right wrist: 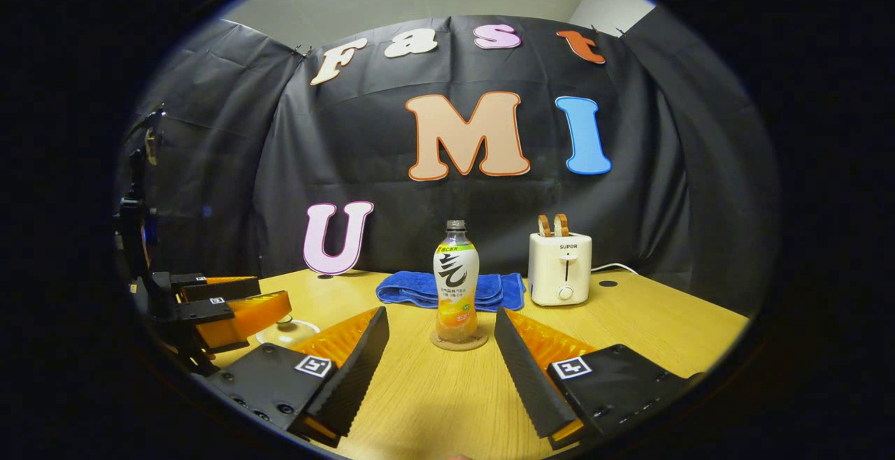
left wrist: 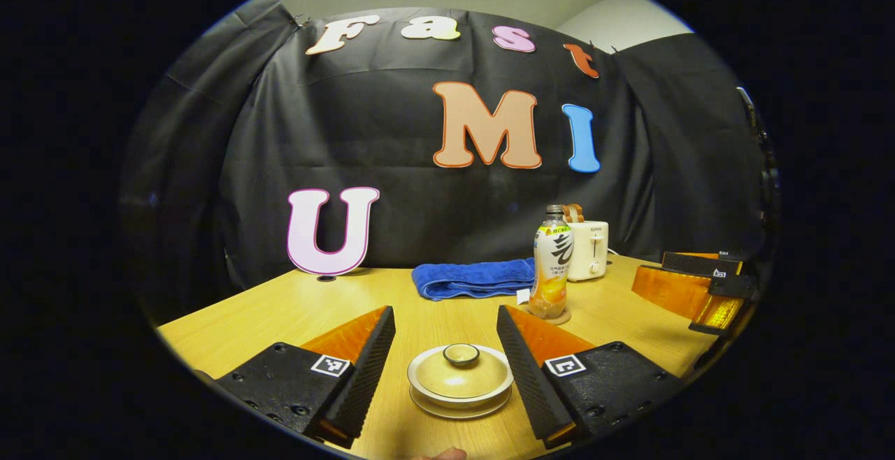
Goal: Open the teacup lid with one hand, grasp the water bottle and pour water into the teacup with the other hand; after pouring, place the water bottle on the coaster and then close the teacup lid.
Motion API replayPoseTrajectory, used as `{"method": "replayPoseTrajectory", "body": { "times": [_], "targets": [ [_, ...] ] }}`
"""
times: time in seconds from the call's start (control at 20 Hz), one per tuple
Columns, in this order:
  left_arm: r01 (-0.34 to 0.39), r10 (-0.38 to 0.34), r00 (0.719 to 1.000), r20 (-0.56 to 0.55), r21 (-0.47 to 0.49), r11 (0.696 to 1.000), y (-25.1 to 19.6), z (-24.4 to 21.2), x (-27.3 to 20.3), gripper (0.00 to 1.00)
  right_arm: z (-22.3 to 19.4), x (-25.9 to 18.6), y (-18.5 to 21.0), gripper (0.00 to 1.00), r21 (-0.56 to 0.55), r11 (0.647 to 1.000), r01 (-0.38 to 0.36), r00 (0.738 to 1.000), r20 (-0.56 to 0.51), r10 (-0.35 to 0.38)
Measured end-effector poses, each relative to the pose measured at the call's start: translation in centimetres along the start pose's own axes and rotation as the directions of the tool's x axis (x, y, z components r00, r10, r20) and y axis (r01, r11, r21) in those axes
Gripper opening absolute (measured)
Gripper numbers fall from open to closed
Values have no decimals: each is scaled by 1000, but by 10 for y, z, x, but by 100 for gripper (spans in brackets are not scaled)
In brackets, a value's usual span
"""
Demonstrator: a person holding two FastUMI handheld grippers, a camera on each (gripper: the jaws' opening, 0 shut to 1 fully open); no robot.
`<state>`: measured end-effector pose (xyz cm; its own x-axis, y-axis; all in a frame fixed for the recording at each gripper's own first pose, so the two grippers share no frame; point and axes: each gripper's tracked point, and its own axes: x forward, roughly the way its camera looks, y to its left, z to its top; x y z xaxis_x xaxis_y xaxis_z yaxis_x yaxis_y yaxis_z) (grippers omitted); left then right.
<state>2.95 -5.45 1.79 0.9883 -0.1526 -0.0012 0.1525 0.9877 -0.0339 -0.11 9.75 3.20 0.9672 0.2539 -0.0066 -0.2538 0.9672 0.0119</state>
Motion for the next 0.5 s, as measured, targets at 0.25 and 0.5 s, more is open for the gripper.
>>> {"method": "replayPoseTrajectory", "body": {
  "times": [0.25, 0.5],
  "targets": [
    [-42, 42, 999, -8, -33, 999, 4, -5, -12, 85, -4, -13, 6, 93, 18, 999, 38, 999, 10, -38],
    [-38, 38, 999, 8, -31, 999, 3, 1, -20, 85, -13, -18, 3, 93, 11, 998, 64, 998, -4, -64]
  ]
}}
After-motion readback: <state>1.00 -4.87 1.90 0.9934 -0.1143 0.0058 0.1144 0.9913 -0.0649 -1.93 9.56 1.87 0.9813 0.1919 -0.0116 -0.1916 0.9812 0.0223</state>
